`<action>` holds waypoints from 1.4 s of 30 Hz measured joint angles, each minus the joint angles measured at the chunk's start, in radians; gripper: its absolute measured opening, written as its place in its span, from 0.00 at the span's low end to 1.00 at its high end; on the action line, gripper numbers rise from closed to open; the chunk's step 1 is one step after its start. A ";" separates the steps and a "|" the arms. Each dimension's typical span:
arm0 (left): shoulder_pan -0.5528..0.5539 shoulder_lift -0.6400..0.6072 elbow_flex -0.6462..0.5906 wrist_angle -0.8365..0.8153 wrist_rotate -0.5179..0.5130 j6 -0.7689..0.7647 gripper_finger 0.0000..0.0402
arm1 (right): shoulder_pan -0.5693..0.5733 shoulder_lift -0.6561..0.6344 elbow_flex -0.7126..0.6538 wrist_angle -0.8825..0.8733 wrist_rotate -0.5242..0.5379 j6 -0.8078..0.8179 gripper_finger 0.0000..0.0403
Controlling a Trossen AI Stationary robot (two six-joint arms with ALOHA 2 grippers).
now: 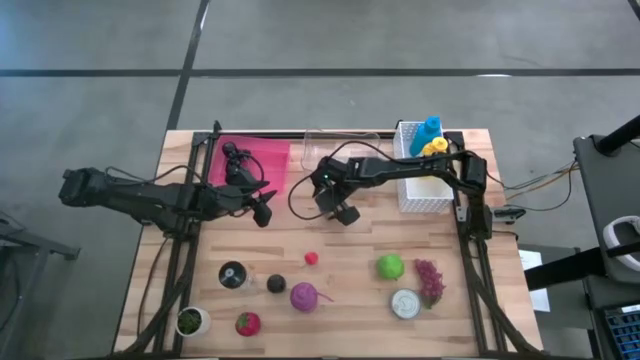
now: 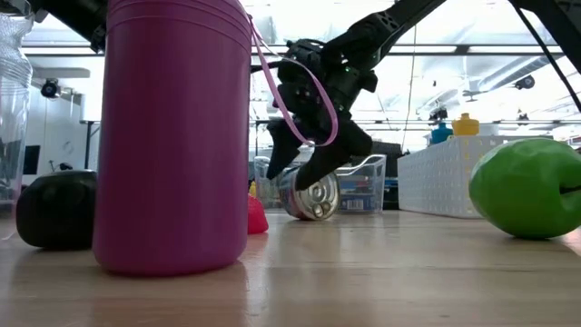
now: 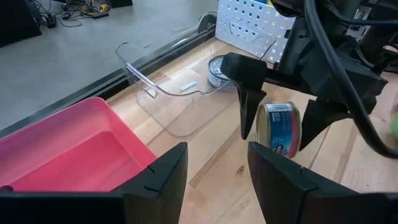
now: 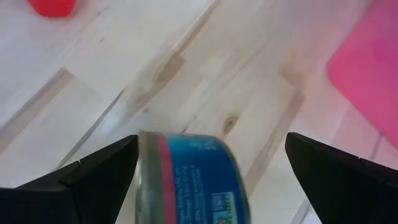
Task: Pick & Place Food Item
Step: Put the blue red tuna can into the transparent bin
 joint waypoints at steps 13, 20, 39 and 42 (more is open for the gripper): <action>0.000 0.000 0.000 0.000 0.000 0.000 0.42 | 0.000 0.000 -0.037 -0.026 0.023 0.046 0.99; 0.000 0.000 0.000 0.000 0.000 0.000 0.43 | 0.011 0.000 -0.051 -0.019 0.078 0.047 0.91; 0.000 0.000 0.000 0.000 0.000 0.000 0.43 | 0.013 0.000 -0.058 -0.016 0.115 0.040 0.41; 0.000 0.000 0.000 0.000 0.000 0.000 0.44 | 0.013 0.000 -0.059 -0.016 0.115 0.042 0.40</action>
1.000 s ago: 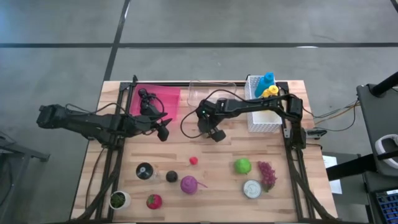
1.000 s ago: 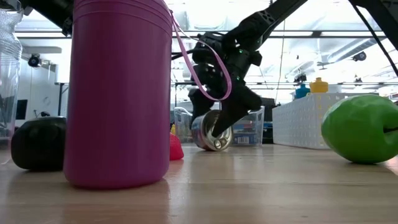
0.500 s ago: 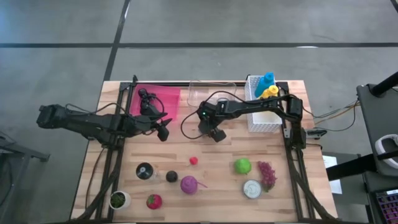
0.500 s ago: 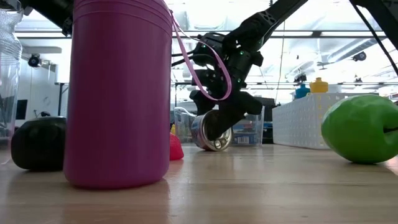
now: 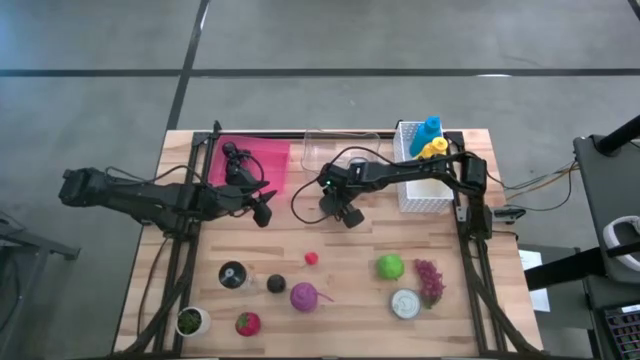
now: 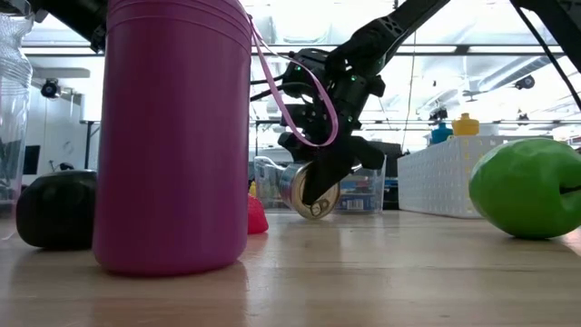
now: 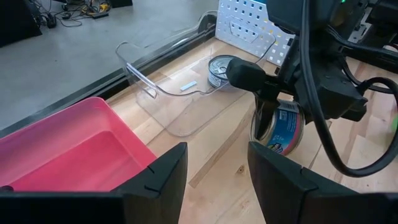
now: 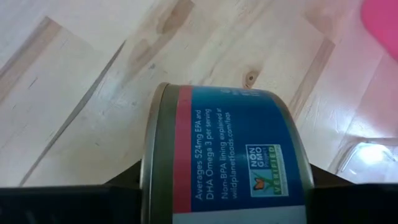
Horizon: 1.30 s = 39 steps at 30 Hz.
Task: Pick & Place Food Item
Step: Put the blue red tuna can into the transparent bin
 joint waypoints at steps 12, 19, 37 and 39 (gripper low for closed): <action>0.000 0.000 0.000 0.000 0.000 0.000 0.43 | 0.024 -0.057 -0.003 -0.006 -0.001 0.108 0.41; 0.000 0.000 0.000 -0.002 0.000 0.000 0.43 | 0.066 -0.165 -0.042 -0.003 -0.002 0.196 0.42; 0.000 0.000 0.000 -0.010 0.000 0.000 0.42 | 0.100 -0.329 -0.166 0.099 -0.003 0.308 0.44; 0.000 0.000 0.000 -0.011 0.000 0.000 0.42 | 0.100 -0.344 -0.181 0.131 -0.003 0.329 0.43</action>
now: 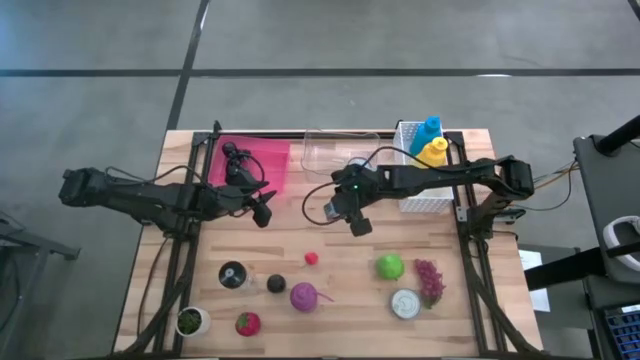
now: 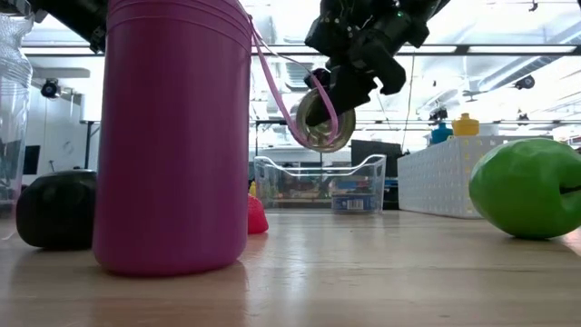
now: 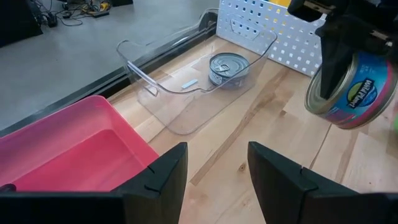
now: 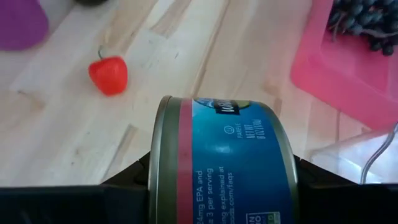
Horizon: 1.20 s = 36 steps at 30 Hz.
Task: Pick & Place Food Item
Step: Put the blue red tuna can into the transparent bin
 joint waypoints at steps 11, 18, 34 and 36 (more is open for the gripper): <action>0.000 0.000 0.000 -0.007 0.000 0.000 0.42 | -0.001 -0.066 -0.100 0.108 0.002 0.043 0.44; 0.000 0.000 0.000 -0.012 0.000 0.000 0.43 | -0.009 -0.079 -0.112 0.173 0.035 0.131 0.42; 0.000 0.000 0.000 -0.013 0.000 0.000 0.43 | -0.057 -0.082 0.018 0.185 0.080 0.307 0.42; 0.000 0.000 0.000 -0.013 0.000 0.000 0.43 | -0.086 -0.082 0.036 0.185 0.078 0.341 0.42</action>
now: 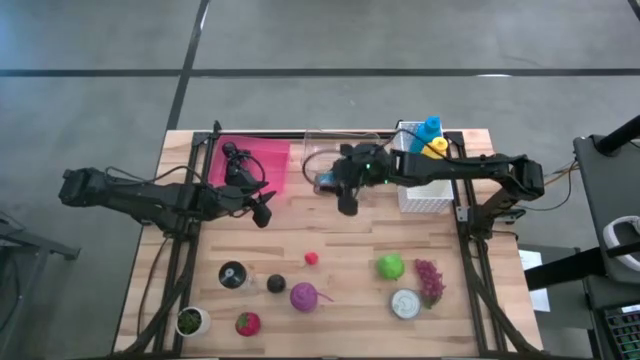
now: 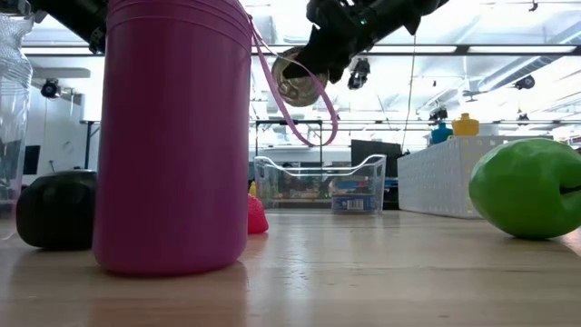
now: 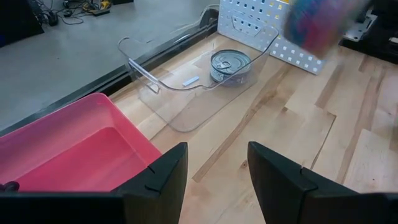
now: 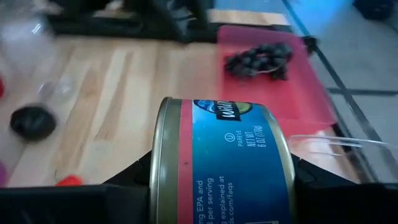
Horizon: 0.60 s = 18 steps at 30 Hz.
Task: Pick & Place Food Item
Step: Put the blue red tuna can into the transparent bin
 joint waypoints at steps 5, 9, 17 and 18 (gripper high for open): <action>0.000 0.000 0.000 0.000 0.000 0.000 0.43 | -0.111 0.000 0.013 -0.004 -0.107 0.087 0.42; 0.000 0.000 0.000 0.000 0.000 0.000 0.42 | -0.205 0.000 0.014 -0.003 -0.183 0.153 0.42; 0.000 0.000 0.000 0.002 0.000 0.000 0.43 | -0.299 0.029 0.012 -0.021 -0.188 0.199 0.42; 0.000 0.000 0.000 0.001 0.000 0.000 0.43 | -0.301 0.046 0.015 -0.021 -0.194 0.205 0.42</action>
